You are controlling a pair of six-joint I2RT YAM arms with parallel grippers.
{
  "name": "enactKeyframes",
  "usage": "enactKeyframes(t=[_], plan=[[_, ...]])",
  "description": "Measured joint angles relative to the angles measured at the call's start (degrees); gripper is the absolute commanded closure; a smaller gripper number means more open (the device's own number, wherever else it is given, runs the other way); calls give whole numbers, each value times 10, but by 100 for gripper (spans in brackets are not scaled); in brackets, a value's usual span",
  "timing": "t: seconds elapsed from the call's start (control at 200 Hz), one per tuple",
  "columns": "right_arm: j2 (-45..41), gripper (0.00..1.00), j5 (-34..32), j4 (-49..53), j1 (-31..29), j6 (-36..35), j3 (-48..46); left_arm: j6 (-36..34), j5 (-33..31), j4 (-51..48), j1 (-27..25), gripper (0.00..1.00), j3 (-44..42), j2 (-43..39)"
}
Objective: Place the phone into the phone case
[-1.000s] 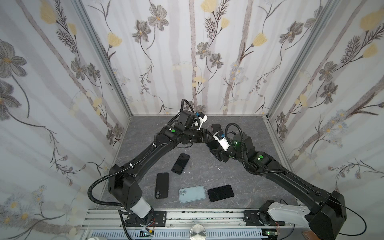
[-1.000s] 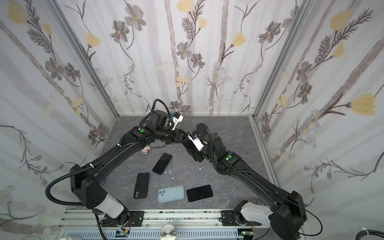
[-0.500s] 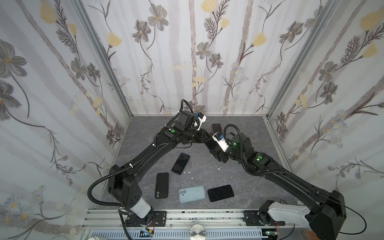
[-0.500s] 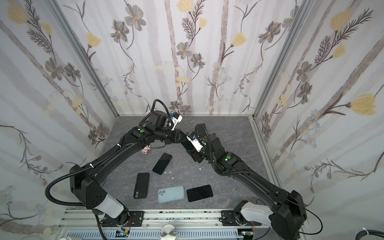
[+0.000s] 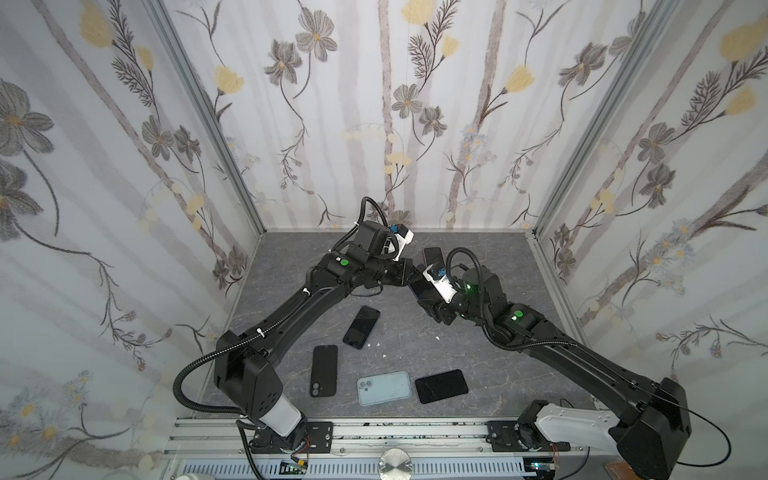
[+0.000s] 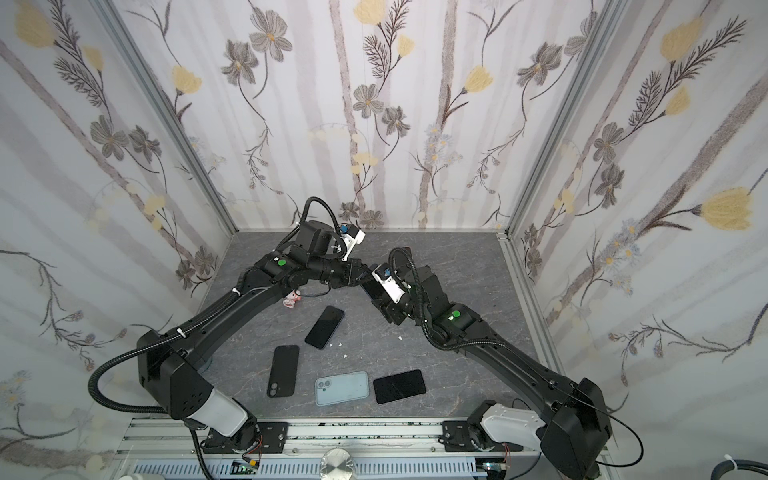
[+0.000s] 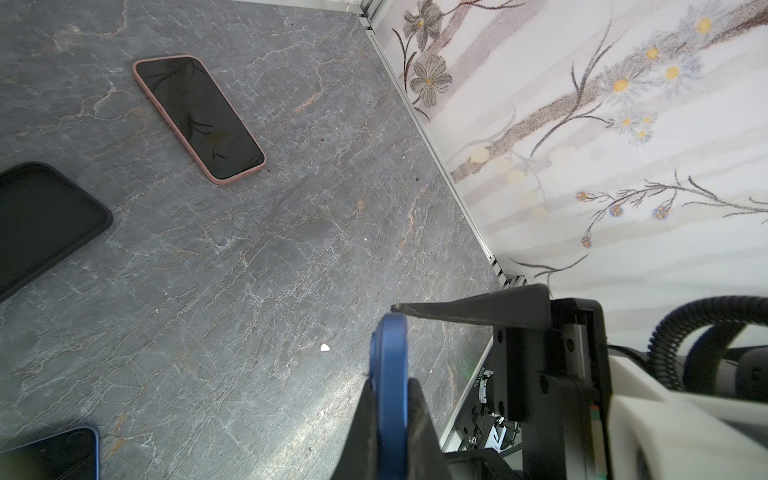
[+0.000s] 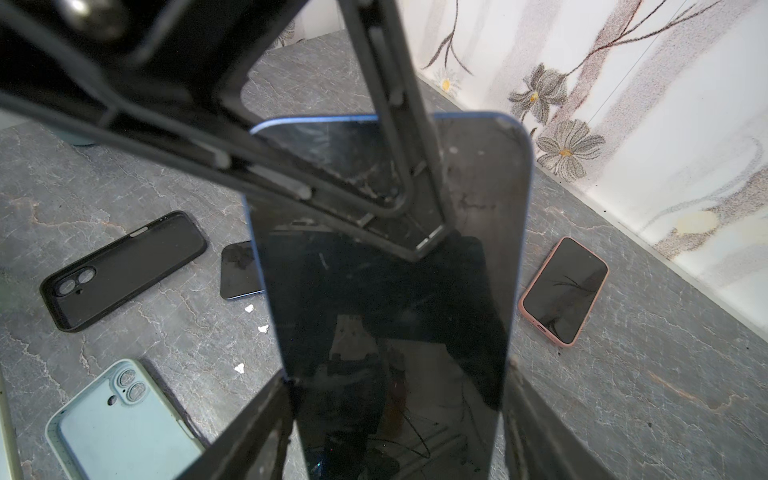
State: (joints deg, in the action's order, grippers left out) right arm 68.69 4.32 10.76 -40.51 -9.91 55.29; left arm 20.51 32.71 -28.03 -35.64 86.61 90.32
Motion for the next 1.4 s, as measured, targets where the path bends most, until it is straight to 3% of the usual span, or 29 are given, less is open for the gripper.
enactKeyframes(t=[0.175, 0.37, 0.754, 1.049, 1.259, 1.399], plan=[[-1, 18, -9, -18, -1, 15, 3, 11, -32, 29, 4, 100, -30, -35], [-9, 0, -31, -51, 1, 45, 19, 24, -83, 71, 14, 100, -76, -103], [-45, 0, 9, -105, 0, 120, 60, 67, -166, 208, 56, 100, -181, -256], [-92, 0, 36, -193, 11, 235, 57, 103, -187, 298, 76, 100, -228, -300], [-94, 0, 93, -260, 46, 321, 65, 123, -188, 356, 79, 100, -252, -328], [-77, 10, 143, -301, 72, 356, 83, 127, -185, 415, 79, 100, -286, -363]])
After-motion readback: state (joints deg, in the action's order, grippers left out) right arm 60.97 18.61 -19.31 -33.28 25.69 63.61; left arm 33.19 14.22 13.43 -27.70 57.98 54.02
